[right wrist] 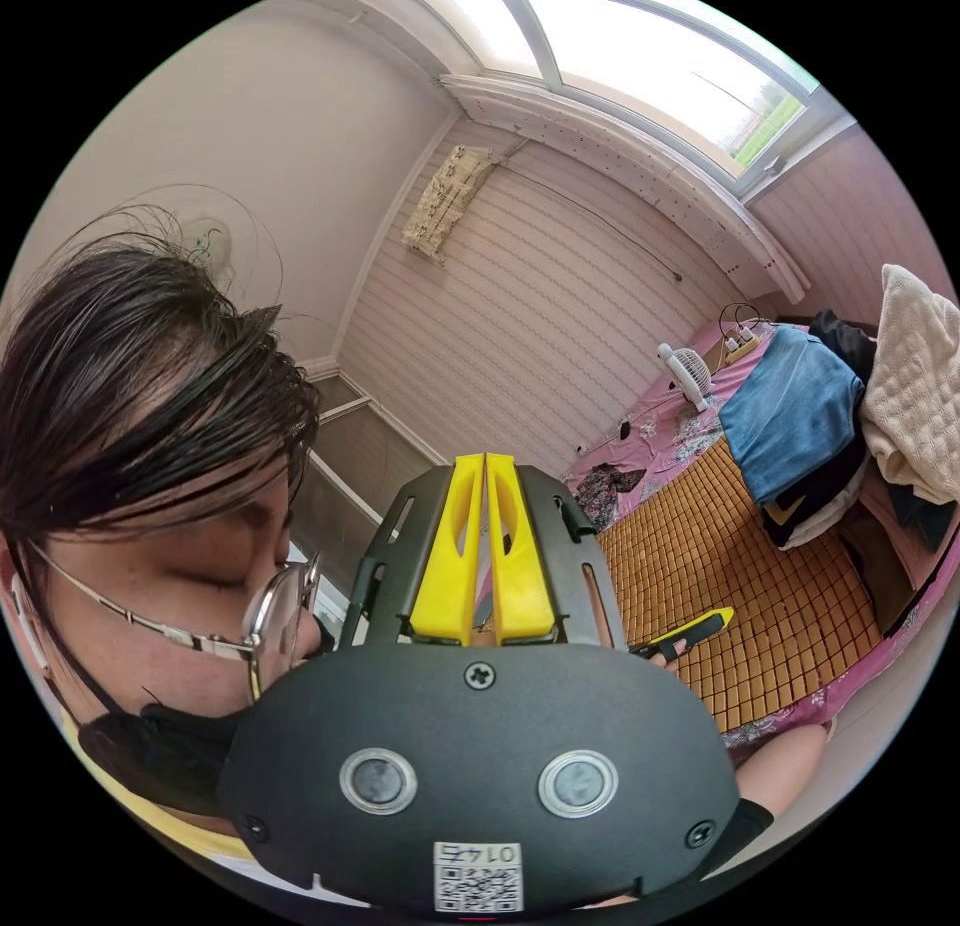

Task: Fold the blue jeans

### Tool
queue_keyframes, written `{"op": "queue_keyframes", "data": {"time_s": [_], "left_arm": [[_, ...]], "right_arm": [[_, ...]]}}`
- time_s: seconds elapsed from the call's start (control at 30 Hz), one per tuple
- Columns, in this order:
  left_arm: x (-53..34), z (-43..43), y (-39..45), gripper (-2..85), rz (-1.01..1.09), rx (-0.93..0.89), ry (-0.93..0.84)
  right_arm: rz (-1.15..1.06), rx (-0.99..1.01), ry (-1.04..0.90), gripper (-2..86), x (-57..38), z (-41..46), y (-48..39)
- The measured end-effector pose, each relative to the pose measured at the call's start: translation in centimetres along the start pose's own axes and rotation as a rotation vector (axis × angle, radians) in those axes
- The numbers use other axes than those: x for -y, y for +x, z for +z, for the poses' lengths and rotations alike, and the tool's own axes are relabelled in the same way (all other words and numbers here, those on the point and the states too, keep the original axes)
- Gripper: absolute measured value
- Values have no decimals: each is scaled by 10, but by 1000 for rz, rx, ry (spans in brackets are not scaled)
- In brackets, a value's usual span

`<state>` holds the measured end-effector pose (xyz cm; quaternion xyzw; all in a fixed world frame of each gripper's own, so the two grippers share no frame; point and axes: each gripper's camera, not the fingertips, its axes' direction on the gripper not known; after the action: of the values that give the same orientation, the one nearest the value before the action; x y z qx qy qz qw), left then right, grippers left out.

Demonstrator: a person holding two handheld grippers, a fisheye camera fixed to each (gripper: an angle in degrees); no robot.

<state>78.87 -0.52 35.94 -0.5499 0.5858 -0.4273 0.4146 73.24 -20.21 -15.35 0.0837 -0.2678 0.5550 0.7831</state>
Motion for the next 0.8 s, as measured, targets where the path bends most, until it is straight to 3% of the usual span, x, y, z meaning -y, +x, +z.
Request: {"op": "queue_keyframes", "data": {"time_s": [0.8], "left_arm": [[25, 99, 12, -7, 40, -61, -76]], "right_arm": [[71, -14, 33, 3, 35, -18, 67]]}}
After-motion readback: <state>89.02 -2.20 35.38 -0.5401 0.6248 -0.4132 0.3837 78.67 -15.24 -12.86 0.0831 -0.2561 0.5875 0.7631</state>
